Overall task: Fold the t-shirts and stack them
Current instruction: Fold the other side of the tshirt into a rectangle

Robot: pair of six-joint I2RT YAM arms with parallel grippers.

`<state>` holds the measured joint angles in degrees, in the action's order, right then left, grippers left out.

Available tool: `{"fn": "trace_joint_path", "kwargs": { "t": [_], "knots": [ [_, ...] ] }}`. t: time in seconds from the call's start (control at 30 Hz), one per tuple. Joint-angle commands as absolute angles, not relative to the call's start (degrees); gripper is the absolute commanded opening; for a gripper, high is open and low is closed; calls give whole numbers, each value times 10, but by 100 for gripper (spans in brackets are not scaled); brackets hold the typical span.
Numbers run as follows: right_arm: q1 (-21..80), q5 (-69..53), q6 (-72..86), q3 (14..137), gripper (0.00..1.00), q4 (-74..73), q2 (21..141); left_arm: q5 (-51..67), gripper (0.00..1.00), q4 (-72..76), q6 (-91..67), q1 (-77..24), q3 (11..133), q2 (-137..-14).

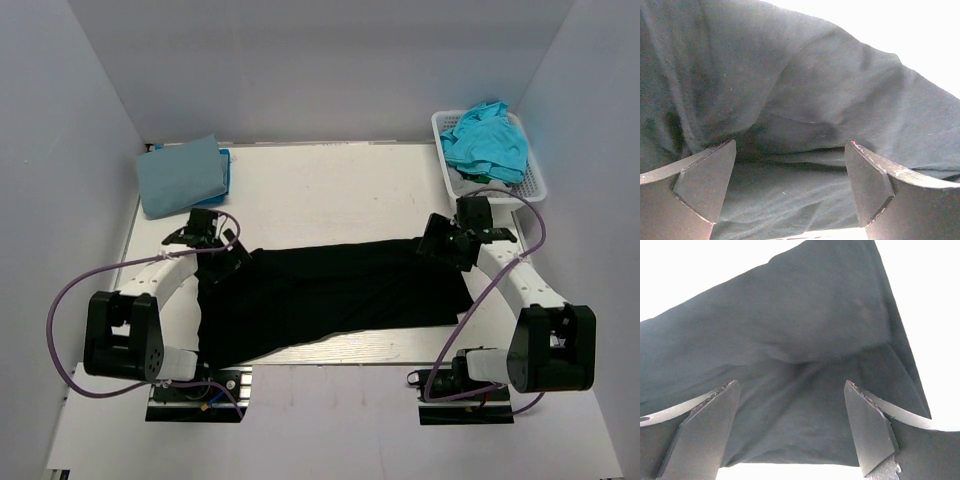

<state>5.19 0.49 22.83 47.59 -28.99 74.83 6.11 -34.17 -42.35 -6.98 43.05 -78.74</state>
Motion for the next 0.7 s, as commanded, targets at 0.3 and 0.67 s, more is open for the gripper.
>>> {"fn": "trace_joint_path", "kwargs": {
  "t": [0.3, 0.67],
  "knots": [
    [60, -103, 222, 510, 90, -168, 837, 126, 100, -231, -471, -84, 429, -681],
    [93, -114, 235, 403, 90, -163, 838, 78, 100, -207, -492, -104, 428, -885]
  ]
}}
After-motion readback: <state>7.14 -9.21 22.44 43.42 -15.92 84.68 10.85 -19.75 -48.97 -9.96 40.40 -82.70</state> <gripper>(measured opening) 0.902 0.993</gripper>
